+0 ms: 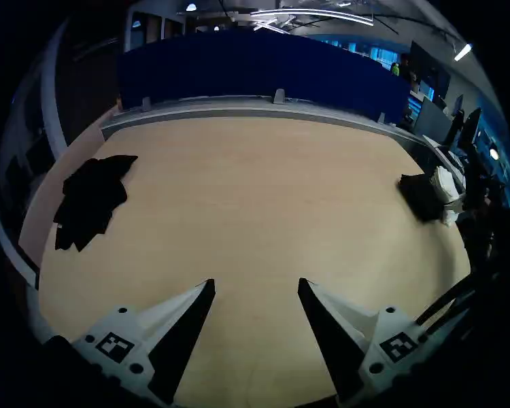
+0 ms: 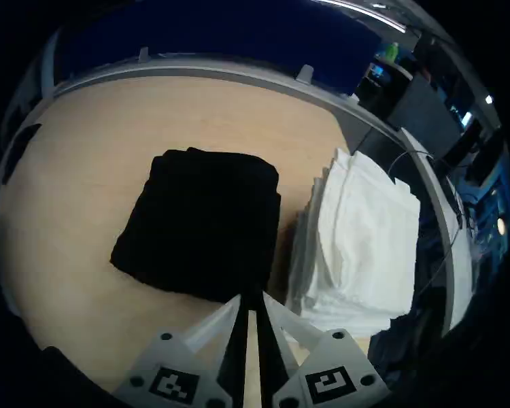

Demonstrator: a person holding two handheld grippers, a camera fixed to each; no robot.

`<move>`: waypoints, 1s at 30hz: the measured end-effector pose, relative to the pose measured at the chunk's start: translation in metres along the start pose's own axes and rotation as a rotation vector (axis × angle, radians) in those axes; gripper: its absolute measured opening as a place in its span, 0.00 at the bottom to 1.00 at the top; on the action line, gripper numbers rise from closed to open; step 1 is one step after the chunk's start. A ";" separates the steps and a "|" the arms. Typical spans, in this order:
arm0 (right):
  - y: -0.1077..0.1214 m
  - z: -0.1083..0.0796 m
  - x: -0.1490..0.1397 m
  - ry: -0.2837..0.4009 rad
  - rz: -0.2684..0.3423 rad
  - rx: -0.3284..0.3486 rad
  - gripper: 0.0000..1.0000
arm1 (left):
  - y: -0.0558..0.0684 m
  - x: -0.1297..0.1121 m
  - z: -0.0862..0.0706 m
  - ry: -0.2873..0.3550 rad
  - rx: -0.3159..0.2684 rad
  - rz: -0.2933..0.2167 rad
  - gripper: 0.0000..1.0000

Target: Fold towel

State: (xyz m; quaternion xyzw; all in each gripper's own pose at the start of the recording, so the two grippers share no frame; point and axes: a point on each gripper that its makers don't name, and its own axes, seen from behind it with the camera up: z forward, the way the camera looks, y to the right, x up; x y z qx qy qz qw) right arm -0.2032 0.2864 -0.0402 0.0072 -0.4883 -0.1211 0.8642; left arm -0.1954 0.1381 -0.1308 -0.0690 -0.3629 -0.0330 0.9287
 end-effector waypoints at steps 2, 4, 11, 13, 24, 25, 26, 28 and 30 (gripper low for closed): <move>0.002 0.000 -0.002 -0.006 -0.004 -0.018 0.18 | 0.000 0.000 0.000 0.001 0.001 0.002 0.90; 0.003 0.000 -0.005 -0.009 -0.010 -0.033 0.29 | -0.001 0.001 0.000 0.003 0.001 0.002 0.90; -0.001 -0.004 -0.008 0.006 -0.017 -0.045 0.62 | 0.000 0.002 0.001 0.004 -0.004 0.001 0.90; -0.002 -0.007 -0.008 0.014 -0.015 -0.042 0.67 | 0.001 0.003 0.002 0.005 -0.007 0.004 0.90; -0.010 -0.019 0.003 0.067 -0.006 -0.023 1.00 | 0.004 0.007 0.001 0.011 -0.020 0.005 0.90; -0.011 -0.020 0.003 0.069 -0.005 -0.023 1.00 | 0.004 0.008 0.001 0.011 -0.020 0.005 0.91; -0.011 -0.020 0.004 0.071 -0.004 -0.022 1.00 | 0.003 0.008 0.001 0.012 -0.021 0.005 0.90; -0.013 -0.021 0.007 0.077 -0.002 -0.023 1.00 | 0.002 0.009 0.001 0.015 -0.021 0.005 0.90; -0.014 -0.023 0.010 0.085 -0.002 -0.023 1.00 | 0.002 0.010 0.001 0.018 -0.022 0.005 0.90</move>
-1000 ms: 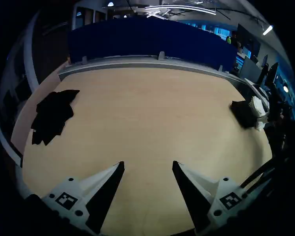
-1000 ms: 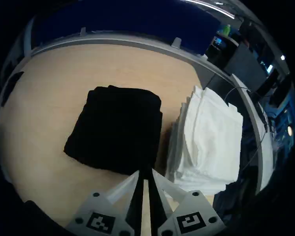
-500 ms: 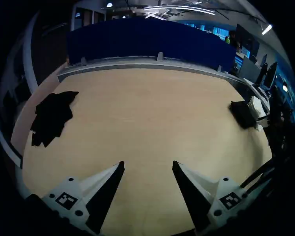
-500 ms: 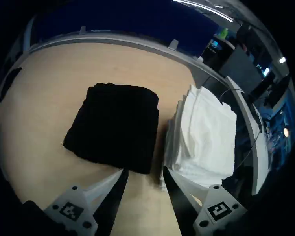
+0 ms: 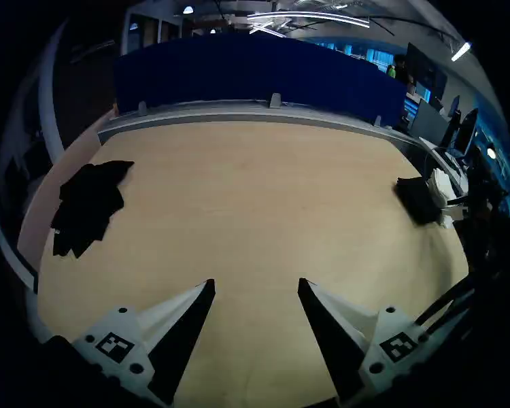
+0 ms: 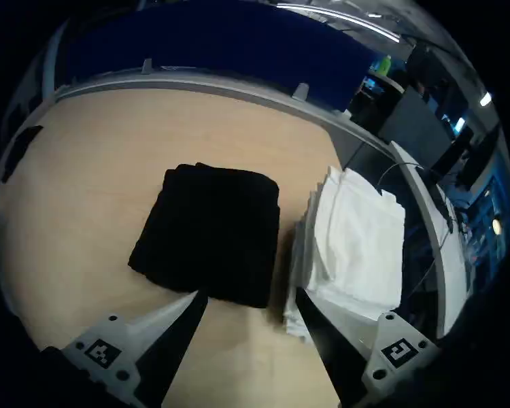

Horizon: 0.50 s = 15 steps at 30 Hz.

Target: Fold towel

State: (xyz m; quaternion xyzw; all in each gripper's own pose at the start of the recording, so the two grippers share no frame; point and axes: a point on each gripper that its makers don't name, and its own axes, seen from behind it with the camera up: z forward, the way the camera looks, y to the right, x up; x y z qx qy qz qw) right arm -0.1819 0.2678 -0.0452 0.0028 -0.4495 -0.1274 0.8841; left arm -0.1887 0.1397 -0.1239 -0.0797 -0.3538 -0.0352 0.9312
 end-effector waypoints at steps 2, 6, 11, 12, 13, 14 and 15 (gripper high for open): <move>-0.004 -0.001 0.006 0.015 0.003 0.002 1.00 | -0.001 0.000 -0.001 0.003 0.000 -0.002 0.90; -0.015 -0.005 0.026 0.073 0.037 0.009 1.00 | -0.003 0.000 -0.002 0.007 -0.001 -0.009 0.90; -0.030 -0.019 0.068 0.213 0.132 0.027 1.00 | -0.006 0.006 -0.002 0.021 -0.003 -0.008 0.90; -0.033 -0.023 0.078 0.247 0.154 0.032 1.00 | -0.006 0.007 -0.002 0.024 -0.003 -0.007 0.90; -0.036 -0.028 0.087 0.279 0.170 0.038 1.00 | -0.007 0.008 -0.002 0.028 -0.003 -0.006 0.90; -0.039 -0.033 0.095 0.311 0.186 0.044 1.00 | -0.007 0.009 -0.002 0.031 -0.003 -0.005 0.90; -0.043 -0.038 0.105 0.346 0.203 0.051 1.00 | -0.008 0.011 -0.002 0.035 -0.003 -0.004 0.90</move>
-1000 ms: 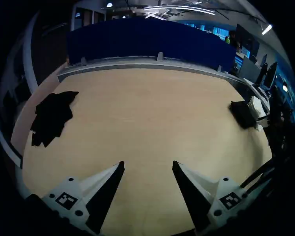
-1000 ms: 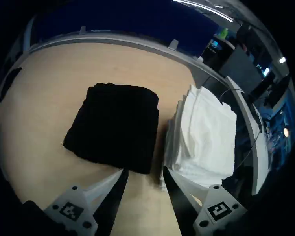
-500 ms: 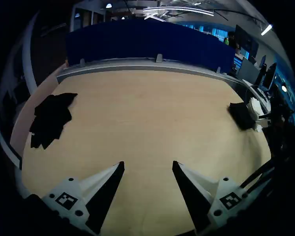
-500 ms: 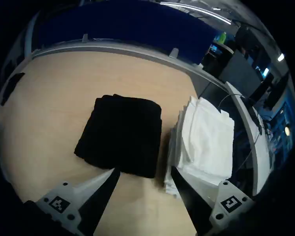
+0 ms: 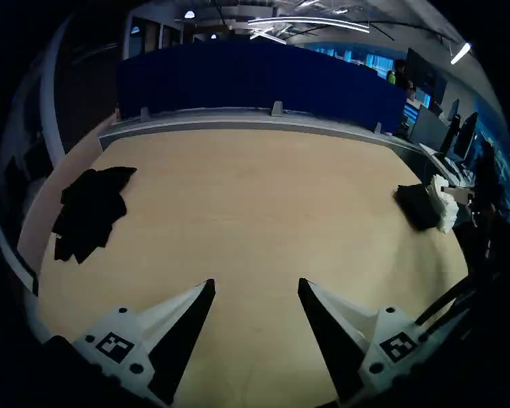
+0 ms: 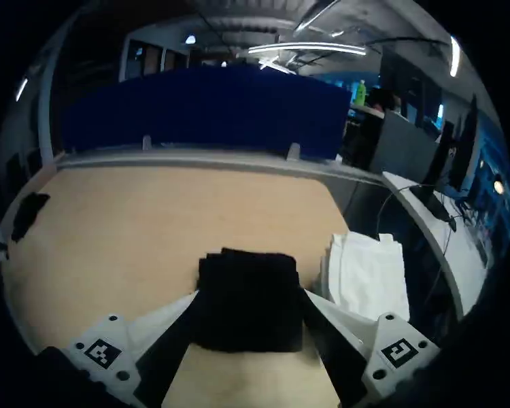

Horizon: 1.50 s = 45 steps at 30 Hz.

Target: Fold towel

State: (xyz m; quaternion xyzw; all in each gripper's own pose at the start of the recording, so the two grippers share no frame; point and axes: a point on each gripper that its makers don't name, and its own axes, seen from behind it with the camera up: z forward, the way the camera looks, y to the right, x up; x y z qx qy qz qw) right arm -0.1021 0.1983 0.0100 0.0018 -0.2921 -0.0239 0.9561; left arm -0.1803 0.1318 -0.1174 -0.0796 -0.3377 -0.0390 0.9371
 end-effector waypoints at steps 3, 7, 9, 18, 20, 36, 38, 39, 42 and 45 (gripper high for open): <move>-0.015 -0.008 0.022 0.079 0.038 0.021 1.00 | -0.001 0.003 0.000 0.009 -0.004 -0.002 0.90; -0.029 -0.023 0.047 0.169 0.073 0.033 1.00 | -0.001 0.010 0.001 0.032 -0.010 -0.003 0.90; -0.035 -0.030 0.057 0.212 0.089 0.031 1.00 | -0.001 0.015 0.002 0.047 -0.015 -0.003 0.90; -0.067 -0.054 0.077 0.298 0.118 0.036 1.00 | -0.008 0.047 0.004 0.157 -0.004 -0.021 0.90; -0.075 -0.060 0.084 0.316 0.111 0.036 1.00 | -0.011 0.057 0.004 0.187 0.000 -0.026 0.90; -0.149 -0.102 0.127 0.439 0.035 0.015 1.00 | -0.041 0.141 -0.008 0.473 0.040 -0.075 0.90; -0.154 -0.104 0.128 0.448 0.034 0.002 1.00 | -0.046 0.147 -0.009 0.501 0.050 -0.080 0.90; -0.157 -0.106 0.129 0.453 0.034 -0.004 1.00 | -0.048 0.150 -0.009 0.516 0.054 -0.083 0.90; -0.167 -0.106 0.129 0.456 0.026 -0.009 1.00 | -0.048 0.154 -0.009 0.544 0.054 -0.081 0.90; -0.176 -0.106 0.129 0.445 0.023 -0.004 1.00 | -0.048 0.159 -0.008 0.570 0.047 -0.075 0.90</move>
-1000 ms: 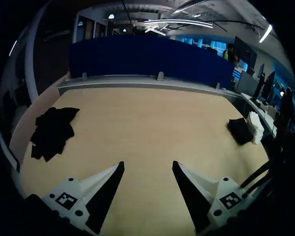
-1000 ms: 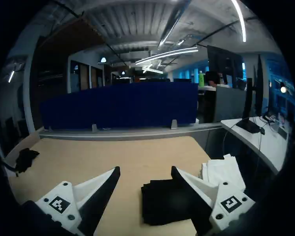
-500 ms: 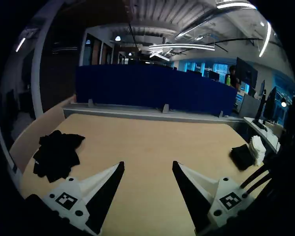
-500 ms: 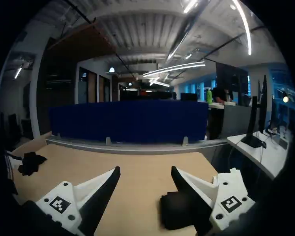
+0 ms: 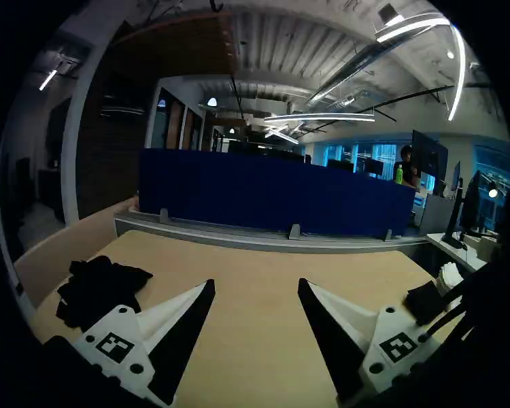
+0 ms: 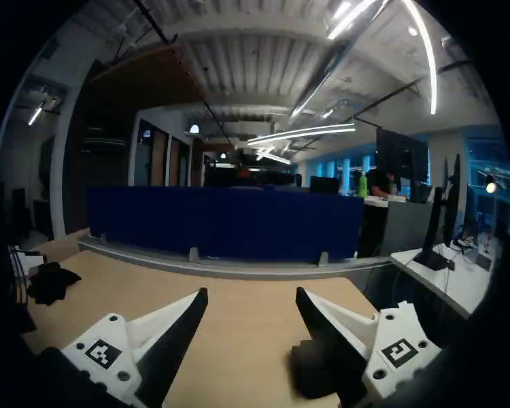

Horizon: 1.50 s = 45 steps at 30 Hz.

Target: Fold towel

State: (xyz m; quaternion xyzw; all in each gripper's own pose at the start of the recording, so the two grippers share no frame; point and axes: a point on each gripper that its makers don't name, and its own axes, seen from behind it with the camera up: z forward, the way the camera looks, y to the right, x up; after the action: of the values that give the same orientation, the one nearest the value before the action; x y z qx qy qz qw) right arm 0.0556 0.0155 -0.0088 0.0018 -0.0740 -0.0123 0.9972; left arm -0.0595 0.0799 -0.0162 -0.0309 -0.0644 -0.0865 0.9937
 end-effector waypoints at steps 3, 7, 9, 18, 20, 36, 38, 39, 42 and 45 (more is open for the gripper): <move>-0.007 0.003 0.003 -0.007 0.004 0.004 1.00 | -0.002 0.004 0.005 0.028 0.001 -0.001 0.90; -0.020 0.007 0.007 -0.018 0.015 0.019 1.00 | -0.008 0.007 0.011 0.060 0.006 -0.002 0.90; -0.027 0.010 0.011 -0.023 0.019 0.031 1.00 | -0.011 0.008 0.014 0.077 0.009 -0.001 0.90; -0.046 0.024 0.020 -0.043 -0.009 0.043 1.00 | -0.030 0.004 0.023 0.164 0.031 0.058 0.90; -0.047 0.027 0.021 -0.047 -0.012 0.032 1.00 | -0.033 0.000 0.024 0.182 0.041 0.079 0.90; -0.081 0.047 0.018 -0.058 -0.077 0.007 1.00 | -0.078 -0.053 0.033 0.244 0.071 0.141 0.90; -0.086 0.049 0.013 -0.060 -0.089 0.008 1.00 | -0.084 -0.061 0.033 0.247 0.079 0.153 0.90; -0.089 0.050 0.011 -0.062 -0.096 0.009 1.00 | -0.087 -0.065 0.033 0.249 0.083 0.159 0.90; -0.098 0.053 0.005 -0.065 -0.114 0.019 1.00 | -0.094 -0.077 0.035 0.243 0.088 0.153 0.90; -0.107 0.054 0.000 -0.068 -0.128 0.032 1.00 | -0.100 -0.086 0.035 0.244 0.092 0.140 0.90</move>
State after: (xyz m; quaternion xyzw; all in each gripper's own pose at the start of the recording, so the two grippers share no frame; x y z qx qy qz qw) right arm 0.0454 -0.0912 0.0442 0.0219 -0.1078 -0.0750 0.9911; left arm -0.1653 -0.0012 0.0121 0.0212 0.0555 -0.0172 0.9981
